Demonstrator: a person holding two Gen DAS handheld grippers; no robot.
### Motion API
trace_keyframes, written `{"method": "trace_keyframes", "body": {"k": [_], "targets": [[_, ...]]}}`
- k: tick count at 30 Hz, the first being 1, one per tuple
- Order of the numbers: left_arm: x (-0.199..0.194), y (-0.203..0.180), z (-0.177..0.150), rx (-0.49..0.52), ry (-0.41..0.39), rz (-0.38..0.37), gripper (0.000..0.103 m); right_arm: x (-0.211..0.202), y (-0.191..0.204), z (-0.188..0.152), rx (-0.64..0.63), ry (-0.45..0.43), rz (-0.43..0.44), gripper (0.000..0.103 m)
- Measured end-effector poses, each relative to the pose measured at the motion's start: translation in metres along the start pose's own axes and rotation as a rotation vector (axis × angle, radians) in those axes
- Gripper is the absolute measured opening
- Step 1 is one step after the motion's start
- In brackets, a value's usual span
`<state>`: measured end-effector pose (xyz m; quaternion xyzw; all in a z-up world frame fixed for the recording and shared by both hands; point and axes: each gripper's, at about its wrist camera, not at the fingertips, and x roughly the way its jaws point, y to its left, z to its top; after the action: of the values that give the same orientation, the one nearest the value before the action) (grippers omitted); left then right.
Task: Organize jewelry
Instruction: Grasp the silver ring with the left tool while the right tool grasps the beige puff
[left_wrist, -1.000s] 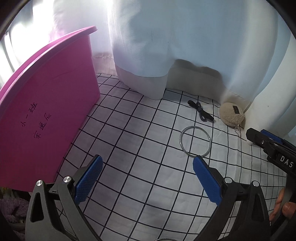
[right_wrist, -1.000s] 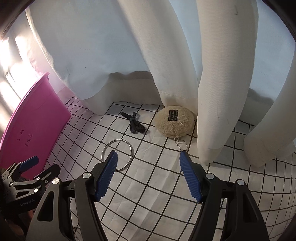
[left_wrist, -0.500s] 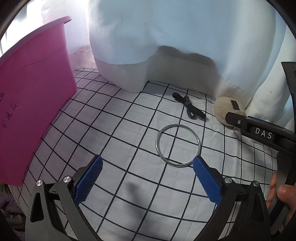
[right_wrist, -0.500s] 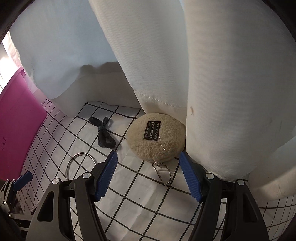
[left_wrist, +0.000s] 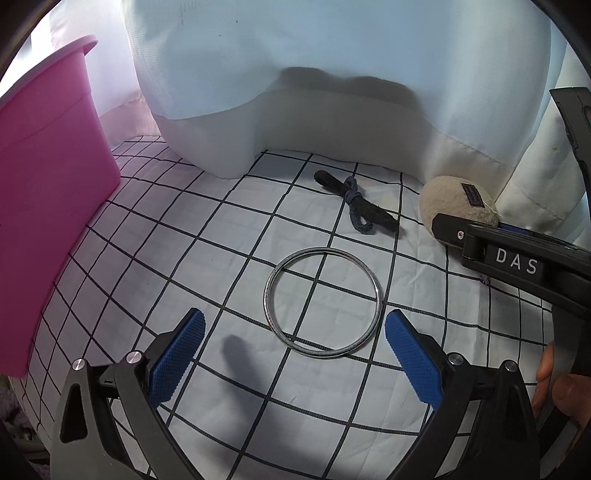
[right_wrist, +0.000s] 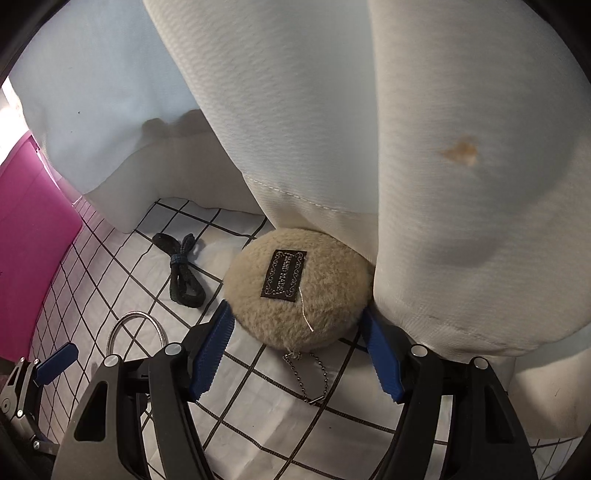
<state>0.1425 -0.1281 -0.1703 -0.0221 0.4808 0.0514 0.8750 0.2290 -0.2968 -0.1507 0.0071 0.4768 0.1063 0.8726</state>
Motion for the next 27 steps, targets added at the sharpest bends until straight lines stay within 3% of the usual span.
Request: {"method": "trace_keyframes", "body": {"k": [10,20,22,26,27], "targets": [[0.018,-0.008,0.006,0.001,0.027,-0.001,0.097,0.007,-0.001,0.003,-0.001,-0.002,0.011,0.067],[0.025,0.001,0.010,-0.021,-0.019,0.007,0.097,0.018,0.013,0.005,-0.045,-0.023,-0.034,0.068],[0.025,0.002,0.010,-0.022,-0.021,0.005,0.094,0.019,0.015,0.004,-0.056,-0.027,-0.037,0.067],[0.016,-0.002,0.003,-0.003,-0.040,-0.010,0.073,0.021,0.023,0.001,-0.067,-0.036,-0.042,0.064],[0.015,-0.003,0.002,0.002,-0.039,-0.009,0.072,0.022,0.025,0.000,-0.067,-0.037,-0.038,0.063]]}}
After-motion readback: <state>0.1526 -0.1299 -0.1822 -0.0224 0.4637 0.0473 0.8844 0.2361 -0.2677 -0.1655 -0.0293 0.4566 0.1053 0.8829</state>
